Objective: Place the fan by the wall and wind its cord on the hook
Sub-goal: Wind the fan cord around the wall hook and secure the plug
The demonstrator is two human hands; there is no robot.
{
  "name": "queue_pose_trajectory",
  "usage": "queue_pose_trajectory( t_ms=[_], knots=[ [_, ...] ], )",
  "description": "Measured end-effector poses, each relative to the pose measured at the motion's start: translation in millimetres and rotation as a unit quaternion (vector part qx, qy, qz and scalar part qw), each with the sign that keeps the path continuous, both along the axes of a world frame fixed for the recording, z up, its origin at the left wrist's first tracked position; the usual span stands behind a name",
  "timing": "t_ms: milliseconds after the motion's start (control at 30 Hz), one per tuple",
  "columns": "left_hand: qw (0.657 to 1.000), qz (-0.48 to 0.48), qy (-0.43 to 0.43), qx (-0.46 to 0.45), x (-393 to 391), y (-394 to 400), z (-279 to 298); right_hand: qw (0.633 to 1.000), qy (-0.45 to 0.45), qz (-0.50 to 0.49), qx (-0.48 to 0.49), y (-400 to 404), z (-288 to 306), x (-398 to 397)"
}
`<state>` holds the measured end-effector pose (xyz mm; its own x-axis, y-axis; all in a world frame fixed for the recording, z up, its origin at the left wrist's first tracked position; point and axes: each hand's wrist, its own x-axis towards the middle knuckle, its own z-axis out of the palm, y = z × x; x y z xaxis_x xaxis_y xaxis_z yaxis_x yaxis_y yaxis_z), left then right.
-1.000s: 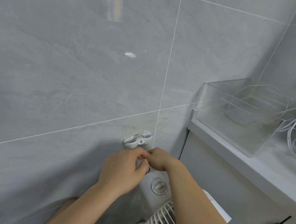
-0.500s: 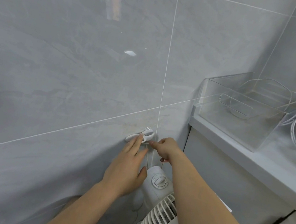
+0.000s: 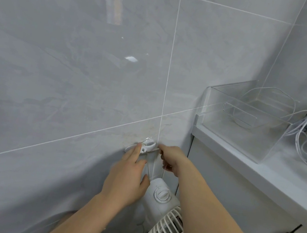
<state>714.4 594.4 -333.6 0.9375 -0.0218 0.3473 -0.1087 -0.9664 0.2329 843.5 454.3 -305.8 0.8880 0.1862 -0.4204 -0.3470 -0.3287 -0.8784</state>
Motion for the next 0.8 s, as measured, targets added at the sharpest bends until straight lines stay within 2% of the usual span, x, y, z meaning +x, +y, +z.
queue_pose_trajectory(
  t_ms=[67, 167, 267, 400, 667, 800],
  knots=[
    [1.0, 0.001, 0.0, 0.004, -1.0, -1.9, -0.9, 0.997, 0.03, -0.032, 0.067, -0.5, 3.2, 0.2],
    [1.0, 0.004, 0.0, 0.007, -3.9, -4.4, -4.4, 0.996, 0.02, -0.014, 0.081, 0.4, 7.7, -1.0],
    [1.0, 0.011, 0.001, 0.001, -6.2, -6.3, -6.2, 0.997, -0.068, 0.006, 0.027, 4.3, 7.4, -1.0],
    [1.0, 0.014, -0.008, -0.012, -4.7, -5.0, -4.1, 0.975, -0.207, -0.002, -0.077, 12.5, 7.7, -0.1],
    [0.999, 0.009, -0.029, -0.025, -4.7, -3.3, -6.2, 0.93, -0.314, 0.023, -0.19, 13.6, 11.3, -10.2],
    [0.999, 0.009, -0.029, -0.031, -6.5, -1.1, -7.2, 0.907, -0.362, 0.027, -0.212, 13.0, 17.9, -13.8]
  ],
)
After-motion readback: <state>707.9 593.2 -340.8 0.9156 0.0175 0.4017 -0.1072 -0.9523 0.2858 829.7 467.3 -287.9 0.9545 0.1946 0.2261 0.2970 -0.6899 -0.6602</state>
